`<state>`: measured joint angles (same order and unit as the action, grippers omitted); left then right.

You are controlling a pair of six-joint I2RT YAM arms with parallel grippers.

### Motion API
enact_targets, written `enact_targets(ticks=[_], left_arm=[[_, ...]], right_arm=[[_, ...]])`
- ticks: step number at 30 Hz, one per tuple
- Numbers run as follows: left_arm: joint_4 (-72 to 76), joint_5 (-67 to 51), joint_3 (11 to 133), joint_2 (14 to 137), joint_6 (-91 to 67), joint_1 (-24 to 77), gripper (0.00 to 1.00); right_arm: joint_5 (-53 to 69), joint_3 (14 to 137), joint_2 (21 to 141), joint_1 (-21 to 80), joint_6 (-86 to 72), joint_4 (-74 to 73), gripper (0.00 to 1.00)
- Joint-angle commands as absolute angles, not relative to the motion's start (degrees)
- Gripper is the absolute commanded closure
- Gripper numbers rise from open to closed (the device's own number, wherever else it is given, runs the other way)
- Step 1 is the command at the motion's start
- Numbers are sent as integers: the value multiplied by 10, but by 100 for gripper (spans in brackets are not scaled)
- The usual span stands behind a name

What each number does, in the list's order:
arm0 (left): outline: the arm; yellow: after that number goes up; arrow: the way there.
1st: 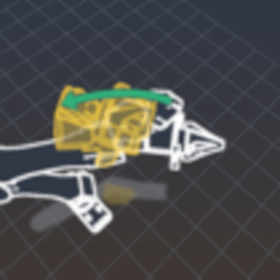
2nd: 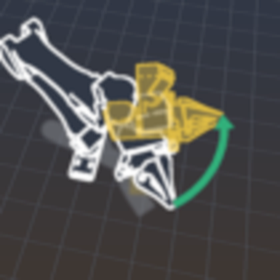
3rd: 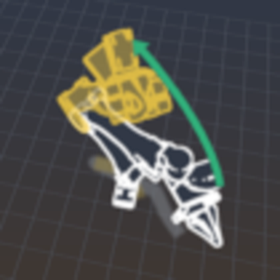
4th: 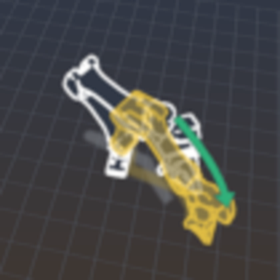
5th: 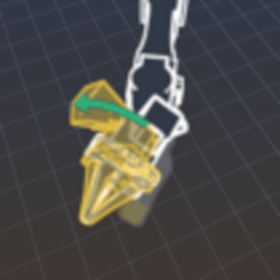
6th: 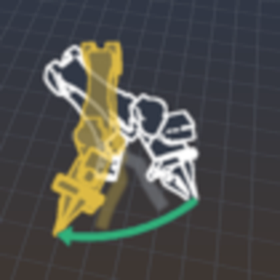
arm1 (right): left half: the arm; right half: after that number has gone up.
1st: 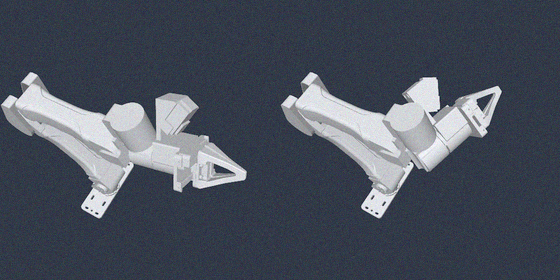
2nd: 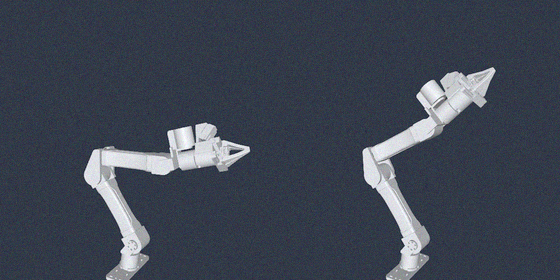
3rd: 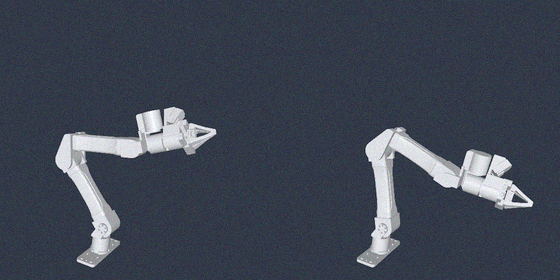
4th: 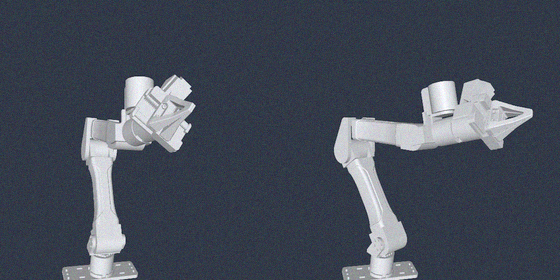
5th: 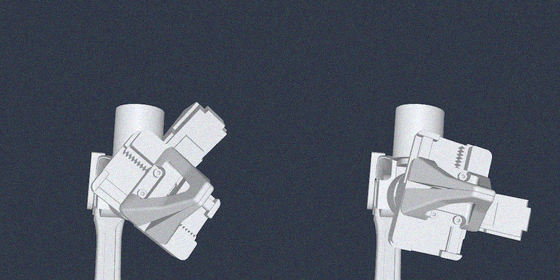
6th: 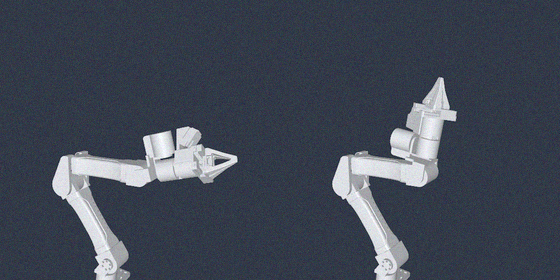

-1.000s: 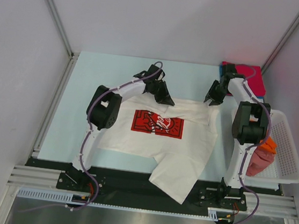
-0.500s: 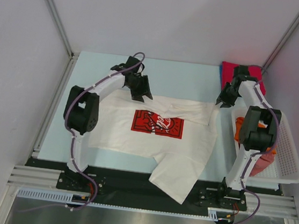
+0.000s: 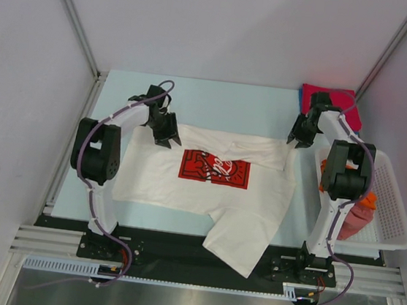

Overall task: Fold and stack the t-shirts
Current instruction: Fold the tshirt

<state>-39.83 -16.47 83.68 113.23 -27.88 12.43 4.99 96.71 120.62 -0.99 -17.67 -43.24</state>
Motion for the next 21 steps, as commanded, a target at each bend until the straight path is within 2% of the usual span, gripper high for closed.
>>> enact_targets(ticks=[1, 5, 16, 21], left_arm=[[-387, -163, 842, 1134, -254, 110, 50], [-387, -162, 838, 1138, -252, 100, 51], [-380, -165, 820, 1142, -250, 84, 52], [-379, -169, 822, 1143, -246, 78, 53]], right_arm=[[51, 972, 1208, -4, -163, -397, 56], [47, 997, 1232, -5, -161, -402, 59], [94, 1026, 1258, -15, -228, -373, 56], [93, 1015, 1242, -24, -273, -380, 47]])
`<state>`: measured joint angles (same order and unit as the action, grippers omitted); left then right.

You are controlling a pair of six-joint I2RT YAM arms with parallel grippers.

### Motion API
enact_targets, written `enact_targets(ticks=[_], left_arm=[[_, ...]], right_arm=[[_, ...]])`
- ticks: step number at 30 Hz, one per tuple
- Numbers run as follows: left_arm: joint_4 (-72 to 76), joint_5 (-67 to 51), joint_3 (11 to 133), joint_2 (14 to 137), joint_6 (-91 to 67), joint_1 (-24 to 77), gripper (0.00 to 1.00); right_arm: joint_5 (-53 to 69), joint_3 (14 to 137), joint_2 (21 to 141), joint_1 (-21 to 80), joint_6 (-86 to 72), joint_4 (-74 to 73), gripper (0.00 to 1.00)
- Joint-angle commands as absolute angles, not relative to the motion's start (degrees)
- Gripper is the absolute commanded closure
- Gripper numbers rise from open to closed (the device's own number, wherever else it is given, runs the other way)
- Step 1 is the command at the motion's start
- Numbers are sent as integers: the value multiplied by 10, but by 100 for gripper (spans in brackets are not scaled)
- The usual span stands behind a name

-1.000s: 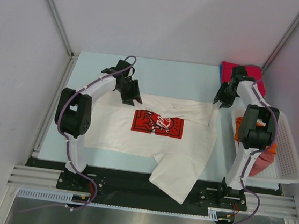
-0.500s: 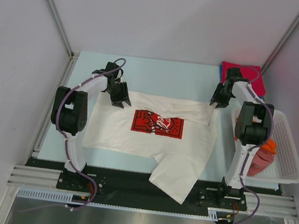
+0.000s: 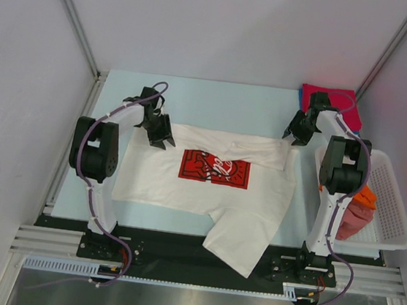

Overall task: Fold and stack the t-shirts
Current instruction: Fold the tshirt

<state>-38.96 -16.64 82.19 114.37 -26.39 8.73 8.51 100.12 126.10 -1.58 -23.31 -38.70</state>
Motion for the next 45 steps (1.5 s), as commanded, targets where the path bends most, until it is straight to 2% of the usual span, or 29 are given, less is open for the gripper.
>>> enact_targets(ticks=[1, 7, 11, 13, 16, 18, 20, 25, 28, 31, 32, 34, 35, 37, 38, 41, 45], left_arm=[[-380, -168, 823, 1143, -247, 77, 53], [-378, -169, 818, 1148, -246, 71, 53], [-377, -164, 817, 1154, -245, 65, 54], [-377, -163, 815, 1158, -247, 59, 55], [-376, -163, 811, 1165, -246, 51, 55], [-375, -165, 809, 1173, -244, 45, 55], [-371, -163, 803, 1176, -244, 41, 55], [-356, -161, 780, 1176, -244, 26, 56], [-356, -159, 776, 1172, -240, 22, 57], [-356, -161, 774, 1159, -234, 22, 57], [-359, -161, 774, 1154, -234, 22, 56], [-365, -167, 777, 1132, -234, 23, 56], [-369, -168, 776, 1123, -234, 24, 56], [-372, -168, 772, 1087, -235, 29, 55], [-374, -170, 771, 1078, -236, 32, 55], [-370, -184, 763, 1041, -242, 57, 53], [-333, -221, 756, 1027, -267, 127, 55]], right_arm=[[93, 1008, 1238, -25, -277, -374, 46], [123, 1024, 1267, -28, -298, -379, 49], [129, 1013, 1268, -29, -319, -365, 66], [128, 1010, 1270, -31, -325, -359, 68], [113, 1004, 1271, -33, -327, -354, 77], [94, 997, 1271, -38, -329, -349, 91], [57, 988, 1262, -42, -326, -342, 100], [-33, 950, 1247, -47, -328, -320, 100], [-33, 932, 1241, -48, -328, -306, 100], [-11, 934, 1241, -48, -319, -304, 93], [-6, 941, 1239, -47, -316, -307, 83], [-5, 957, 1239, -47, -308, -341, 74], [-6, 976, 1237, -46, -304, -359, 63], [-7, 985, 1217, -37, -287, -404, 54], [-15, 985, 1207, -32, -280, -416, 45], [-53, 970, 1156, -11, -250, -450, 34], [-69, 909, 1093, -2, -224, -461, 32]])
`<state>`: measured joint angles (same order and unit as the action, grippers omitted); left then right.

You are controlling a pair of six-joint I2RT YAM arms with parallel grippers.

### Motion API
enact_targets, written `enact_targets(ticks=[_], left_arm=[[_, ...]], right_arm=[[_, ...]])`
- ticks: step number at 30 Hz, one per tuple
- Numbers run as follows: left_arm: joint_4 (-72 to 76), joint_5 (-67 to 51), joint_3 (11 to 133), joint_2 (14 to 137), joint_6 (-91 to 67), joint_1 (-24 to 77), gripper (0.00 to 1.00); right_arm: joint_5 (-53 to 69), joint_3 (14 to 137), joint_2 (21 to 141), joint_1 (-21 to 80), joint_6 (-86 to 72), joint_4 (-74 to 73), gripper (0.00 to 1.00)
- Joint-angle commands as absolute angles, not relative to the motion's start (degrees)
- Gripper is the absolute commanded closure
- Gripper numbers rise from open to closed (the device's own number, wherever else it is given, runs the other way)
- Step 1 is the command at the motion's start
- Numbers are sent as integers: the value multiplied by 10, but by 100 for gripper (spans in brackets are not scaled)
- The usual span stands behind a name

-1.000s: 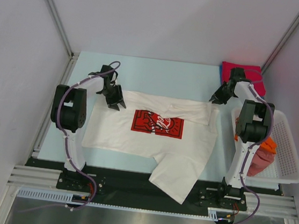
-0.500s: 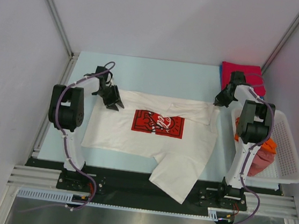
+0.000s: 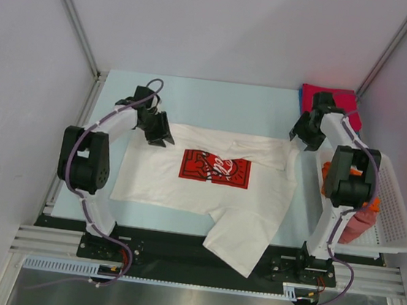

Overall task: Fold and stack the t-shirts
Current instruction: Fold the tshirt

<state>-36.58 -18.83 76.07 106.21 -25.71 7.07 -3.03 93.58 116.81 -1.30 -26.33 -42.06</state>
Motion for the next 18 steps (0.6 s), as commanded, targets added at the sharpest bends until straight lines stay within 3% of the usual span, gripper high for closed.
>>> enact_targets(ticks=[1, 6, 12, 18], left_arm=[[-319, -229, 756, 1027, -272, 142, 57], [-232, -294, 790, 1094, -330, 241, 59], [-215, -298, 894, 1178, -364, 290, 49], [-222, -251, 906, 1216, -364, 301, 54]], right_arm=[[-67, 897, 1071, 16, -222, -461, 32], [-5, 816, 1028, 31, -211, -411, 36], [83, 780, 1029, 31, -204, -383, 38], [98, 787, 1051, 28, -171, -381, 54]])
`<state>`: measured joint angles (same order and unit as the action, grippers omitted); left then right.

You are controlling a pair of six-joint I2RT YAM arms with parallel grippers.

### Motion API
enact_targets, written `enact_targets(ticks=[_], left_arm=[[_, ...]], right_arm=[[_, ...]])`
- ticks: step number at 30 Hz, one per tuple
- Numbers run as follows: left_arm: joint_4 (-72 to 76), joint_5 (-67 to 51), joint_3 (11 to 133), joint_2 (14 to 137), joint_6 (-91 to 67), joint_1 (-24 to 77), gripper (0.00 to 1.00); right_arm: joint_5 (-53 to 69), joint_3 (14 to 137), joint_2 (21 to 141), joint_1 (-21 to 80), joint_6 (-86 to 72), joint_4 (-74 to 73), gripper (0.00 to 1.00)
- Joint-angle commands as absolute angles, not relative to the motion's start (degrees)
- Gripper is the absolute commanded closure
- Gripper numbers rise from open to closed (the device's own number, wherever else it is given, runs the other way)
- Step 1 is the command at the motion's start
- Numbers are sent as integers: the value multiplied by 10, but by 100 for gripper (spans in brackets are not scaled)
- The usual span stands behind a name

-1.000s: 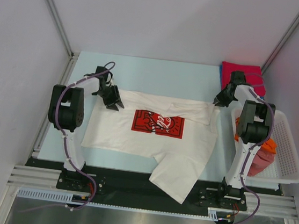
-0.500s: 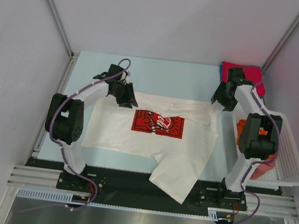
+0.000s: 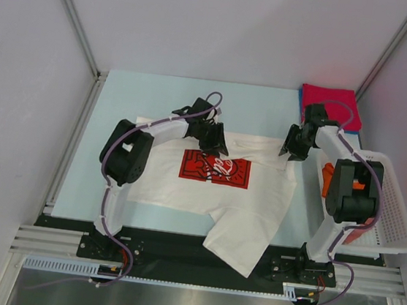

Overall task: Fold and stack the t-shirts
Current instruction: Fold the tshirt

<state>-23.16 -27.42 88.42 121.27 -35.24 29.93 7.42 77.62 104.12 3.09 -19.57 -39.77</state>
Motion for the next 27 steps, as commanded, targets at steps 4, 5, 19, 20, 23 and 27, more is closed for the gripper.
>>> enact_targets(ticks=[4, 5, 19, 20, 23, 27], left_arm=[[-207, -238, 898, 1223, -355, 307, 50], [-201, -243, 900, 1226, -352, 308, 50], [-163, -256, 918, 1262, -375, 314, 52], [-162, -257, 917, 1265, -378, 314, 52], [-160, -274, 915, 1276, -380, 315, 52], [-151, -291, 907, 1281, -385, 316, 53]], right_arm=[[100, 782, 1063, 27, -170, -372, 55], [104, 782, 1064, 26, -173, -369, 55], [115, 772, 1074, 13, -180, -360, 55], [116, 772, 1074, 12, -179, -359, 55], [124, 774, 1080, 10, -178, -358, 55], [137, 772, 1089, 10, -174, -352, 55]])
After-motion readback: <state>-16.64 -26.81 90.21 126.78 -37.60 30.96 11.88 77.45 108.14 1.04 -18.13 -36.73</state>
